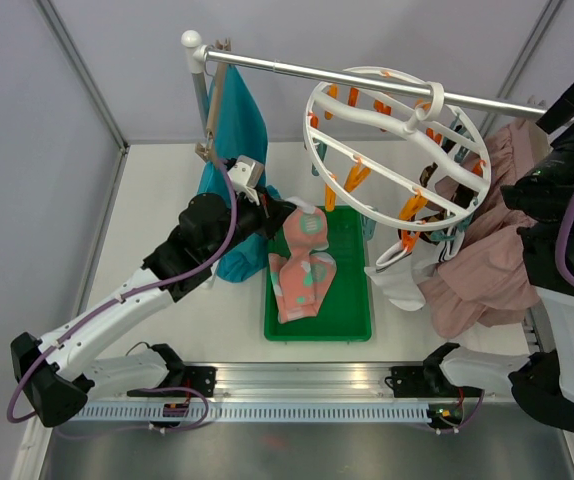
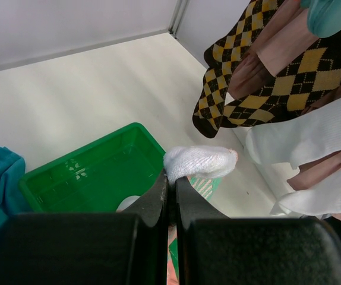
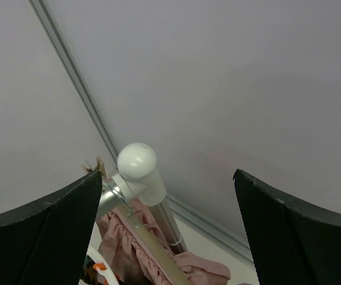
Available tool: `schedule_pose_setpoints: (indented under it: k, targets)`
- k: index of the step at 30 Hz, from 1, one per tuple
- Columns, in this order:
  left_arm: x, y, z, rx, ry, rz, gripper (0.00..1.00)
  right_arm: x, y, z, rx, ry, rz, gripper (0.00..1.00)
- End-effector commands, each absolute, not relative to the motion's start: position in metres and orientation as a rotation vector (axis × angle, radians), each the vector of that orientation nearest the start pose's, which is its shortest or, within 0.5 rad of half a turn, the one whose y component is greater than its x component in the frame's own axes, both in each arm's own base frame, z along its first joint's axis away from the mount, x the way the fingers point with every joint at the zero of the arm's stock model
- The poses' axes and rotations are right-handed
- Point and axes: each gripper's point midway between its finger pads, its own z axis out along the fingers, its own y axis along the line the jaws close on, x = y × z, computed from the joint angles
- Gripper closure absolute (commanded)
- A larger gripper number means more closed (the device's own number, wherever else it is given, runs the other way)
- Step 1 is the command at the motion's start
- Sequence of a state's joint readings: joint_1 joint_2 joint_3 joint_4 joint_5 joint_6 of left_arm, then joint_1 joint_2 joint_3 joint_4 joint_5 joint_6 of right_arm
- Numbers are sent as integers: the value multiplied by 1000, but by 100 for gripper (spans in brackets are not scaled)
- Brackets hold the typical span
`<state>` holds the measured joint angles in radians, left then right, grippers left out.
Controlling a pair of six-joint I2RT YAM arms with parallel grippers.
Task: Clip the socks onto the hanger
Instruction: Move the clothesline to the corner of the board.
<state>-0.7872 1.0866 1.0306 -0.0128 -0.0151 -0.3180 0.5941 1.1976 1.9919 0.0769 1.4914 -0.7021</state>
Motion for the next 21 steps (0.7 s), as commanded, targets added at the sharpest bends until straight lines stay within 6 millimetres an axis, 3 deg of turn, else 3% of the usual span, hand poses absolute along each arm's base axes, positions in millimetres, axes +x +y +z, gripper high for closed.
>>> schedule_pose_setpoints:
  k: [1,5,16,21]
  targets:
    - [261,-288,353,387,1614,-893,98,198,-79,576,828,1349,-619,2]
    - [262,-289,350,388,1624,-889,98,214,-68,564,771,1363,-592,2]
    - [259,-281,353,381,1611,-867,98,236,-65,571,767,1338,-582,2]
    - [260,-282,352,382,1613,-867,98,242,-62,549,734,1392,-599,2]
